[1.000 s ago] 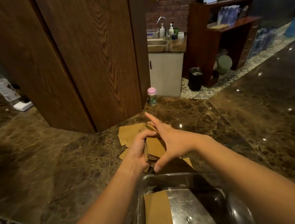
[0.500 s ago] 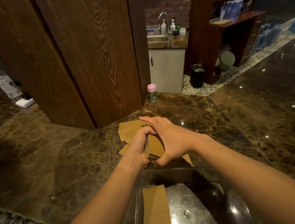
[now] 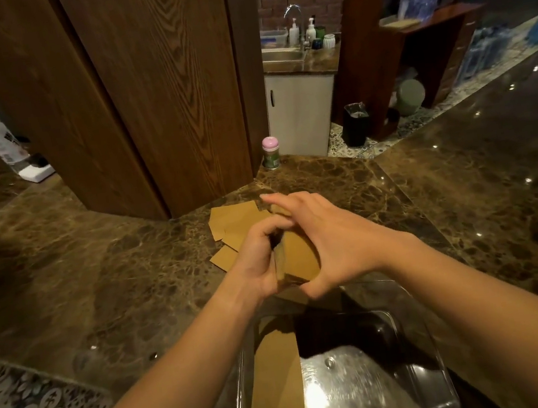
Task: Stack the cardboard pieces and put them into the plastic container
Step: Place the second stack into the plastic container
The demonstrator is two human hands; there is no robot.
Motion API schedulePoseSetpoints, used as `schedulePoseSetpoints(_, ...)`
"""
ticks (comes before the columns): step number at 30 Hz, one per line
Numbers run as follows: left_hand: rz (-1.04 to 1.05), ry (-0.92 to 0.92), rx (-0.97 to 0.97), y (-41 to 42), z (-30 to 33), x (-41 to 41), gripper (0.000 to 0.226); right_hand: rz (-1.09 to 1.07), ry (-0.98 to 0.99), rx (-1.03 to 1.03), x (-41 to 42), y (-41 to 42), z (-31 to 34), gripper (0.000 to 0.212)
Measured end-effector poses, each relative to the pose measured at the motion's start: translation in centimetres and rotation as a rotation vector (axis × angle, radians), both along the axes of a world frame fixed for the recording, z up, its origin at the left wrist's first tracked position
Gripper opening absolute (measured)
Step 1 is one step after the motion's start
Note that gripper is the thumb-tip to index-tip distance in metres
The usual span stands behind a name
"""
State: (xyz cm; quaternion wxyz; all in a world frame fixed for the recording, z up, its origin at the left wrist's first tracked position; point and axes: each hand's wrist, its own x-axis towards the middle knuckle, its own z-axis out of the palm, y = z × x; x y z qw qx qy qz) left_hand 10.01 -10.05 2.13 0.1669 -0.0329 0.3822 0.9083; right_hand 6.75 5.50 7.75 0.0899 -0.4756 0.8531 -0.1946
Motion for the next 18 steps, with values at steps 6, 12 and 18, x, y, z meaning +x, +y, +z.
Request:
schedulePoseSetpoints(6, 0.352, -0.097, -0.145, -5.2, 0.2, -0.4, 0.064, 0.099, -0.049, 0.213, 5.5, 4.4, -1.7, 0.125)
schedulePoseSetpoints(12, 0.372, -0.223, -0.583, -5.9, -2.4, -0.5, 0.018, 0.121, -0.156, 0.47, 7.9, 5.9, -5.8, 0.115)
schedulePoseSetpoints(18, 0.272, -0.242, -0.814, -3.5, -3.9, -0.9, 0.012, 0.147, -0.053, 0.524, 7.8, 4.1, -7.7, 0.117)
